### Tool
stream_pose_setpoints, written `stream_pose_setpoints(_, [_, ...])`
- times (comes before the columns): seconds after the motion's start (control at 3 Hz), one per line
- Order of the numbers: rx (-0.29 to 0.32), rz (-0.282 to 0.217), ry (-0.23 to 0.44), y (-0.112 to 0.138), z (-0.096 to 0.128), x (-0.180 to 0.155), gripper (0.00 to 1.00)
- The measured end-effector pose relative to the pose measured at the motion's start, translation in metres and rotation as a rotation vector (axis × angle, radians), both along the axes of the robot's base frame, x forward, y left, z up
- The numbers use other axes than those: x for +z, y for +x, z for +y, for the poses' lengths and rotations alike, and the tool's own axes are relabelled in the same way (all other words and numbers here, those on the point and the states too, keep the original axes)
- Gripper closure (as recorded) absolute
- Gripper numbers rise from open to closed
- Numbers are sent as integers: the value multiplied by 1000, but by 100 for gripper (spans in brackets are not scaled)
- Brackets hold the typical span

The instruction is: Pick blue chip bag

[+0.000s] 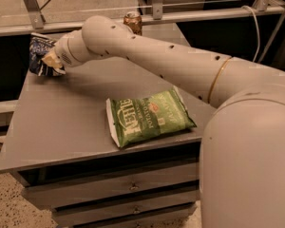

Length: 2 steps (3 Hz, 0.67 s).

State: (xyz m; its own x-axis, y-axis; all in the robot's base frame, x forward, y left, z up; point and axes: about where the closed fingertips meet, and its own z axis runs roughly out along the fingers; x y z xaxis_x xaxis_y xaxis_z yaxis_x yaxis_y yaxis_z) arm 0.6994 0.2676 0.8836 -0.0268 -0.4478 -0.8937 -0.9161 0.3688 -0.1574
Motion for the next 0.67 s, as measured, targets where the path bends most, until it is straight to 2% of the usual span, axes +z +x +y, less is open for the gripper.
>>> stream_pose_setpoints(0.33, [31,-33,55,-4,-25,34,100])
stream_pose_setpoints(0.67, [139,-98,134,-19,-62,70,100])
